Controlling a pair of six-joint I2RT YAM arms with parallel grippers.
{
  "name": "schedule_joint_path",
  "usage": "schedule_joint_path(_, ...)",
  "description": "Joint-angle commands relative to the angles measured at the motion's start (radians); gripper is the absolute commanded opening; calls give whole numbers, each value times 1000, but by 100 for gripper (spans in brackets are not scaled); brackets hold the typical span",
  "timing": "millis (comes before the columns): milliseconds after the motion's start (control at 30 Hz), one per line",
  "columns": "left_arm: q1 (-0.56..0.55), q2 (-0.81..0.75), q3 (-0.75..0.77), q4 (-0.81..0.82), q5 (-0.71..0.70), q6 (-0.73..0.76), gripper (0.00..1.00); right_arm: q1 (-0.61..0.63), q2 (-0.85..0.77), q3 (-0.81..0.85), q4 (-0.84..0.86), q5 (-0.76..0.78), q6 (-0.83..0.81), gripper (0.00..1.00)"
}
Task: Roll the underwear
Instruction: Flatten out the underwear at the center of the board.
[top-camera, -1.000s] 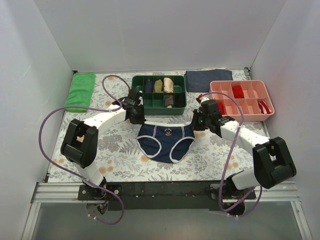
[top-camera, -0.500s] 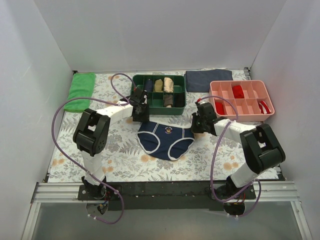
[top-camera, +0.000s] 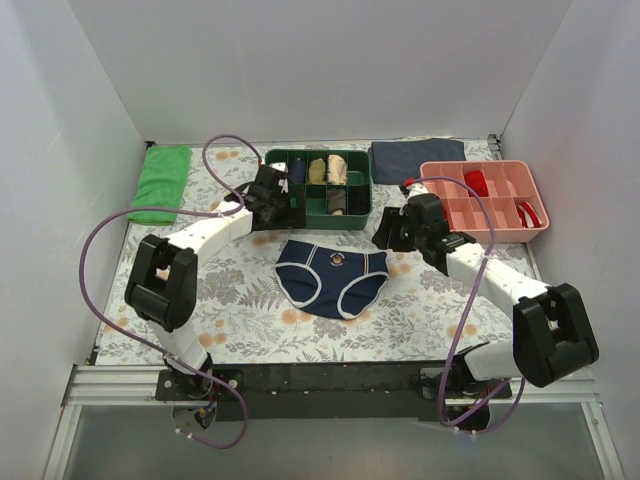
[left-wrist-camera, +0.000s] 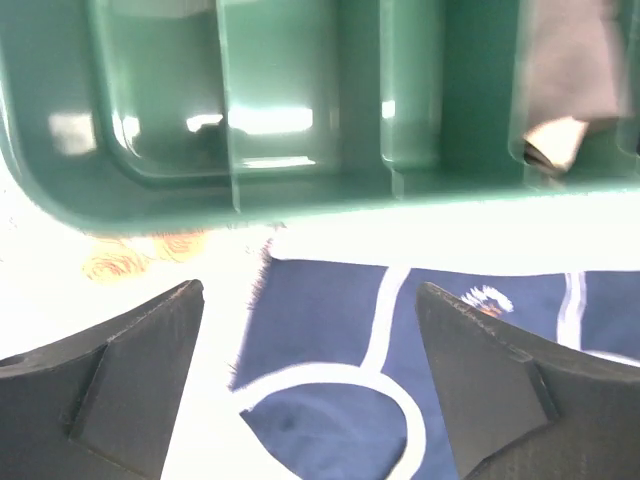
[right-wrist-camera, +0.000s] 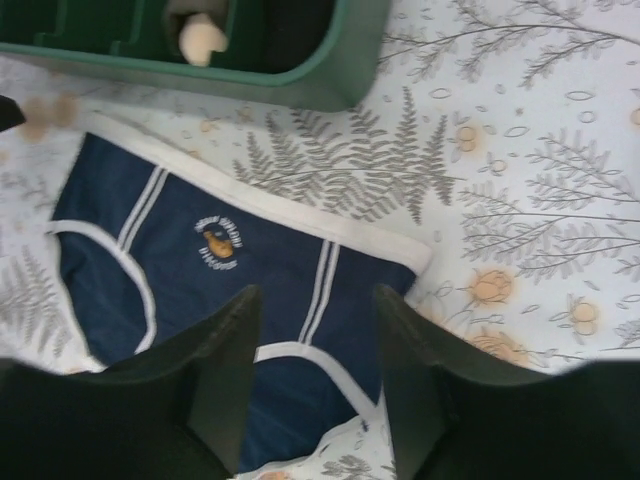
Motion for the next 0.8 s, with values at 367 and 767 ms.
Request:
schedule_joint_path(367, -141, -208, -355, 143, 355, -228, 79, 8, -2, -165, 105, -263, 96, 1)
schedule_joint_path(767, -163, -246, -562, 158, 332, -282, 75, 9, 26, -275, 82, -208, 107, 1)
